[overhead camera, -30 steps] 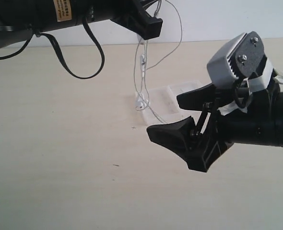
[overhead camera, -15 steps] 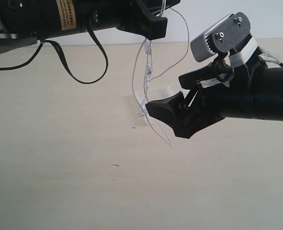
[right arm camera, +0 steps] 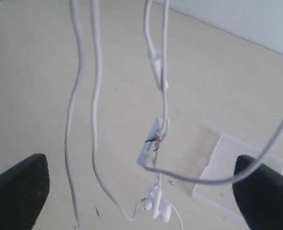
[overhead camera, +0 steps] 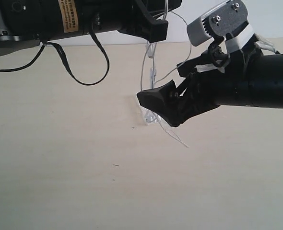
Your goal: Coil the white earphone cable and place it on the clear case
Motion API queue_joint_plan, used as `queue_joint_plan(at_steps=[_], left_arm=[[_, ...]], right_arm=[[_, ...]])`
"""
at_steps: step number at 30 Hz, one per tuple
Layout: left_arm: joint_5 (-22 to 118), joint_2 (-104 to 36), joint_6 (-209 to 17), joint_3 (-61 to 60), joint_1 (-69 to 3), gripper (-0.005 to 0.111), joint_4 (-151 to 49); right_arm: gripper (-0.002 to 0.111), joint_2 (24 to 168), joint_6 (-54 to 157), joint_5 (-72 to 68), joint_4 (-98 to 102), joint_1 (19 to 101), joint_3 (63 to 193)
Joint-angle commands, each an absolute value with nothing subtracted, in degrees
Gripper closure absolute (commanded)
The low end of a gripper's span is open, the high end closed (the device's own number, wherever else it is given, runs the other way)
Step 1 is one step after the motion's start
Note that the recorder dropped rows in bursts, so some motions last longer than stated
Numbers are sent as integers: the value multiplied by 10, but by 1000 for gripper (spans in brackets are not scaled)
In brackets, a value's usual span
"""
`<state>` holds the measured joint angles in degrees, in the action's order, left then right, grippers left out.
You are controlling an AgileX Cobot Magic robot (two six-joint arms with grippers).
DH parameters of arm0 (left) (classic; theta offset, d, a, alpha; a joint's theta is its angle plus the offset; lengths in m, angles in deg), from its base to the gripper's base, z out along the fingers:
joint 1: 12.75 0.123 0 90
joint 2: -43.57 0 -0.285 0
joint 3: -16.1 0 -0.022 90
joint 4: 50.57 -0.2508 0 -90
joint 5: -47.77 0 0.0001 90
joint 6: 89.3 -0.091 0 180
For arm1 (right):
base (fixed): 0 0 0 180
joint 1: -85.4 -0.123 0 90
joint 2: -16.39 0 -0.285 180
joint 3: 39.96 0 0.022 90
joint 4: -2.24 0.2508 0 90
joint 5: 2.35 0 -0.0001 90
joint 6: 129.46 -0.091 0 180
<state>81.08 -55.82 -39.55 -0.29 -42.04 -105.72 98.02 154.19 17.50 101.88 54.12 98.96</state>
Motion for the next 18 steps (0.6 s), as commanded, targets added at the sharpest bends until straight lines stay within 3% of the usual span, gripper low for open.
queue_joint_plan(at_steps=[1, 18], left_arm=[[839, -558, -392, -5, -420, 107, -1054], [843, -558, -387, -5, -420, 107, -1054]], right_arm=[[3, 983, 1541, 176, 1022, 541, 1002], [3, 1068, 1528, 234, 1022, 541, 1066]])
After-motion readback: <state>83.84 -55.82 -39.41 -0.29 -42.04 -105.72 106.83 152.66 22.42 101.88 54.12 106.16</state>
